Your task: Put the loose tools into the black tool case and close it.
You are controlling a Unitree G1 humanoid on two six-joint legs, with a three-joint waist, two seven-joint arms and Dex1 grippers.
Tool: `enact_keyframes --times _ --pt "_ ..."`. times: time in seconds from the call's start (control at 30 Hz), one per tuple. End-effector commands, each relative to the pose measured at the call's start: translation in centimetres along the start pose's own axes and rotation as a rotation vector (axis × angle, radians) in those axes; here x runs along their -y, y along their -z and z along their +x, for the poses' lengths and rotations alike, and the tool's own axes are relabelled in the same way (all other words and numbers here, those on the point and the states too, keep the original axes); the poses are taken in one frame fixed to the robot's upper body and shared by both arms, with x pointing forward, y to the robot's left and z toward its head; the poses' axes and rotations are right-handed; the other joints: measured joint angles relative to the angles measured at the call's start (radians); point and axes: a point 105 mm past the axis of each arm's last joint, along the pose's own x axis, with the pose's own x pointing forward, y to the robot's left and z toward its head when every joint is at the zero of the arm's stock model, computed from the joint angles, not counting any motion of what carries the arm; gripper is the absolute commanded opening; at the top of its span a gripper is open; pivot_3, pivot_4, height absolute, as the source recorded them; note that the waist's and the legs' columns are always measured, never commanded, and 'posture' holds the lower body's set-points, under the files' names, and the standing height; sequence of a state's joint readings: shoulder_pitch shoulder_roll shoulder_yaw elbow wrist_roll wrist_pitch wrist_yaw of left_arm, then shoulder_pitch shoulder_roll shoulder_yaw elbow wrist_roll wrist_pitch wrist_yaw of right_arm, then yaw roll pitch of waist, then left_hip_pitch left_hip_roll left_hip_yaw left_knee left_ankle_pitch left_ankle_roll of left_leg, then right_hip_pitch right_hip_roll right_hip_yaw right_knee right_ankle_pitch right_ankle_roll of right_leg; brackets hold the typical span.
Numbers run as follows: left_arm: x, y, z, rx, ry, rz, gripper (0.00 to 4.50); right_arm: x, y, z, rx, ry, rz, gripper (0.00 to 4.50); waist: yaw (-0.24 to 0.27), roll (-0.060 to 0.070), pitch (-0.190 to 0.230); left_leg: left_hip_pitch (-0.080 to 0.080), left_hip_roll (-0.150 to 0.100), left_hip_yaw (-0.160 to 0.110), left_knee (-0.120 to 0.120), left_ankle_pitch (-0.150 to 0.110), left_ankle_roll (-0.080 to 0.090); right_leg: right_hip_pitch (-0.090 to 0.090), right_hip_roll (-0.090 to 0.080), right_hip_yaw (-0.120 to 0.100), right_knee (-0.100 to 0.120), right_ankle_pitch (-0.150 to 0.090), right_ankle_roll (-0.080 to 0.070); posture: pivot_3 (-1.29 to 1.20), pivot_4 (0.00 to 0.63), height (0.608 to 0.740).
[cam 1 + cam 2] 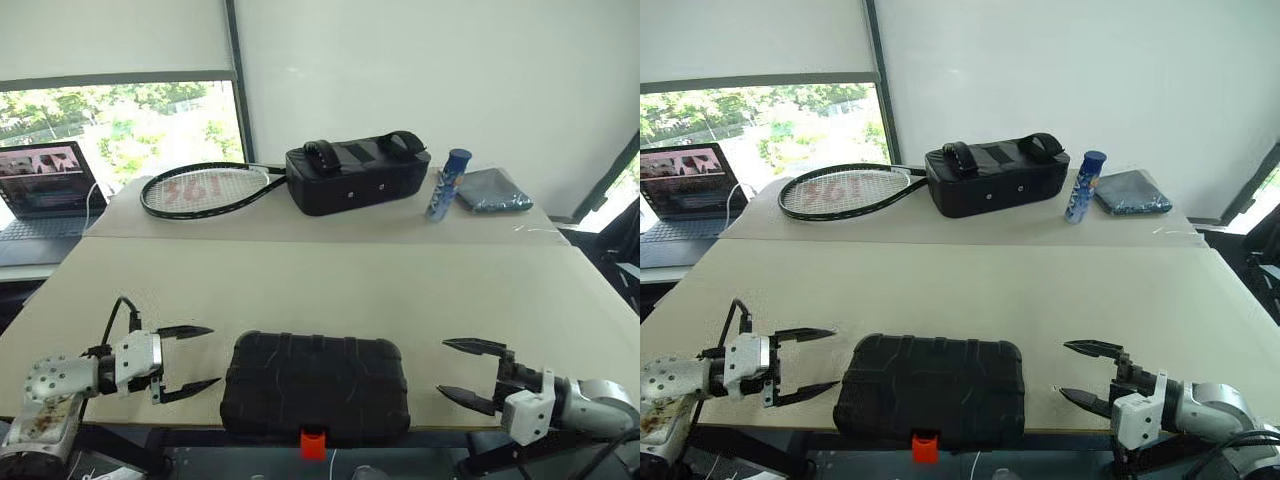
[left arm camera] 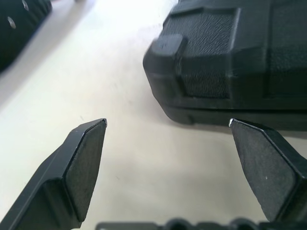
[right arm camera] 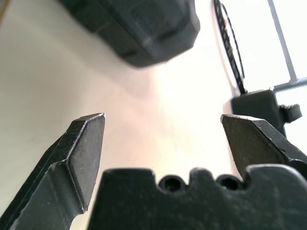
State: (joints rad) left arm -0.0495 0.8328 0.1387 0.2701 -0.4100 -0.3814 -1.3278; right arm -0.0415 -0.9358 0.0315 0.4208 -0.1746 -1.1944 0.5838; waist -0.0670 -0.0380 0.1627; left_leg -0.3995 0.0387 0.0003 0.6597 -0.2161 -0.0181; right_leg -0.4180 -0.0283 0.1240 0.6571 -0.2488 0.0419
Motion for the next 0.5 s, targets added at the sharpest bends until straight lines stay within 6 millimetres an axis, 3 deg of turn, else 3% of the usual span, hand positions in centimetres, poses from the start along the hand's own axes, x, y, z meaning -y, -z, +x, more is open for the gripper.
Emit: enact_keyframes --times 0.03,0.13,0.23,0.27,0.47,0.5 --pt "-0.1 -0.2 -1.3 -0.004 -0.027 -0.1 4.47 -0.4 0.1 -1.0 -0.033 -0.031 0.13 4.24 -0.002 0.0 0.0 0.0 0.0 0.0 0.0 0.0 0.0 0.0 0.0 0.0 0.0 0.0 0.0 0.0 0.15 0.74" --pt "0.6 -0.5 -1.2 0.008 -0.003 -0.153 3.75 -0.6 -2.1 -0.6 0.031 -0.072 0.256 3.41 -0.001 0.0 0.0 0.001 0.001 0.0 0.0 0.0 0.0 0.002 0.0 0.0 0.0 0.0 0.0 0.0 0.15 0.74" --pt "1.4 -0.9 -0.3 0.003 0.047 -0.167 2.62 -1.0 -4.1 0.8 0.09 -0.126 0.364 2.3 -0.001 0.0 0.0 0.001 0.001 0.0 0.0 0.0 0.0 0.002 0.0 0.0 0.0 -0.003 0.002 0.0 0.15 0.74" --pt "1.7 -1.3 0.3 0.011 0.067 -0.17 2.38 -1.0 -4.5 1.4 0.101 -0.133 0.396 2.12 -0.001 0.0 0.0 0.001 0.002 0.0 0.0 0.0 0.0 0.003 0.001 0.0 0.0 -0.003 0.003 0.0 0.15 0.74" --pt "2.2 -2.4 2.5 0.028 0.091 -0.162 0.29 -1.9 -4.5 4.0 0.038 -0.193 0.529 0.05 0.005 0.0 0.0 0.003 0.003 0.0 0.001 0.0 0.0 0.004 0.003 0.0 0.0 -0.003 0.002 0.0 0.15 0.74" --pt "2.5 -2.5 2.9 0.03 0.104 -0.163 0.03 -1.8 -4.5 4.4 0.036 -0.195 0.538 0.0 0.007 0.0 0.0 0.003 0.003 0.0 0.001 0.0 0.0 0.004 0.003 0.0 -0.001 -0.004 0.002 0.0 0.15 0.74"
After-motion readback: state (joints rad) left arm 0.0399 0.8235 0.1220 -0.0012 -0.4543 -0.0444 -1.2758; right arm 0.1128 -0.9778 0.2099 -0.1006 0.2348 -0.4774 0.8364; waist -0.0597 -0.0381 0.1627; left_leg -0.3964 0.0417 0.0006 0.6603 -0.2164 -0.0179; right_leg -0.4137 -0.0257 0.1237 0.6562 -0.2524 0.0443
